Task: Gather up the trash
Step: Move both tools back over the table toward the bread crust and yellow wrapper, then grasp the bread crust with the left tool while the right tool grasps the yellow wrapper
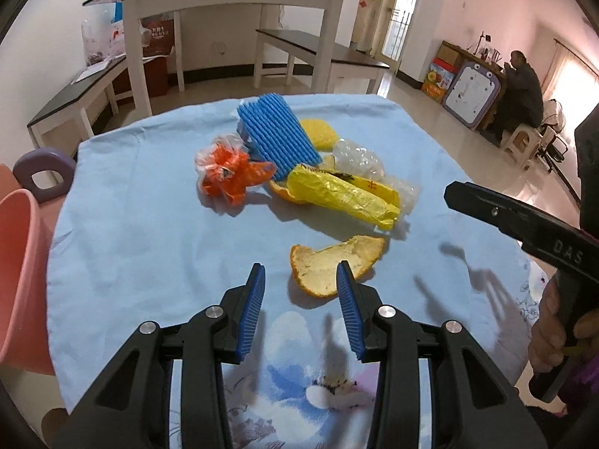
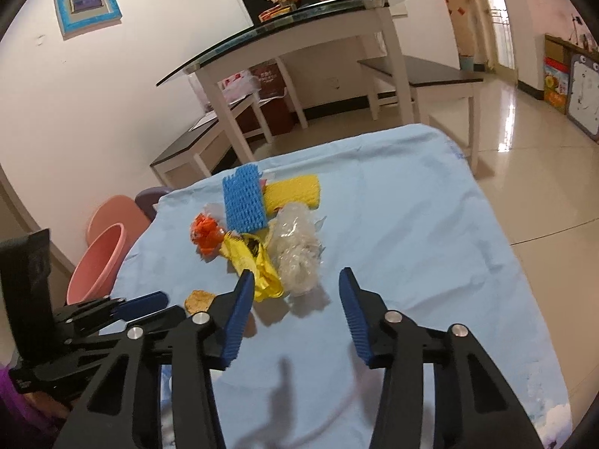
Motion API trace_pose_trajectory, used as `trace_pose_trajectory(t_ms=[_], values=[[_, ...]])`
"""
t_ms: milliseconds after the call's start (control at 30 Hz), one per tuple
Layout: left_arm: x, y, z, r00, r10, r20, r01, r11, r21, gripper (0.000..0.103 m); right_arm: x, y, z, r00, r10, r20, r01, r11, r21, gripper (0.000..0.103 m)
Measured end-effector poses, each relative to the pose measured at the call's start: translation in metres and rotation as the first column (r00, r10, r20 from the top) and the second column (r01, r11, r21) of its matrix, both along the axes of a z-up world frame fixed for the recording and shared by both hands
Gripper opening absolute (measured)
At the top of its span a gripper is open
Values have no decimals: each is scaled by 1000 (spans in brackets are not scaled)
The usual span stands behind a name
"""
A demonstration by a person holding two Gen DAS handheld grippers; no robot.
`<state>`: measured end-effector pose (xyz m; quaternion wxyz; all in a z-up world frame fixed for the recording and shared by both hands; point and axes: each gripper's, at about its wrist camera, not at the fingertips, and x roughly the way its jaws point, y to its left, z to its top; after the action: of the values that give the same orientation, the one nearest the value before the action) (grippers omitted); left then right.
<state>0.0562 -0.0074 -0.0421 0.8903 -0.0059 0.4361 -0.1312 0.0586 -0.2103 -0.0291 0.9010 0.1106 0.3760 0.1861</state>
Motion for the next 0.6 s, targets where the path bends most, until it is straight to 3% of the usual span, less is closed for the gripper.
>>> trace_pose_trajectory(t_ms=[167,400,467,600], values=[[4,-9,-6,1000,-23,-1,23,999,33,38,-1,3,-5,999,37,-13,-37,999,20,41],[9,-12,-10,1000,-17,-5,17,998,66,17,-2,13,-6,996,83,-16,-83,996,30,35],[9,-9,-10,1000,-13,-1,13,998,59,5,-2,15,-7,996,90,-22,-89,996,31,33],[6,-5,-5,1000,-5,15,5,999,40,4,-1,18,-6,995,98,-24,-97,995,39,30]])
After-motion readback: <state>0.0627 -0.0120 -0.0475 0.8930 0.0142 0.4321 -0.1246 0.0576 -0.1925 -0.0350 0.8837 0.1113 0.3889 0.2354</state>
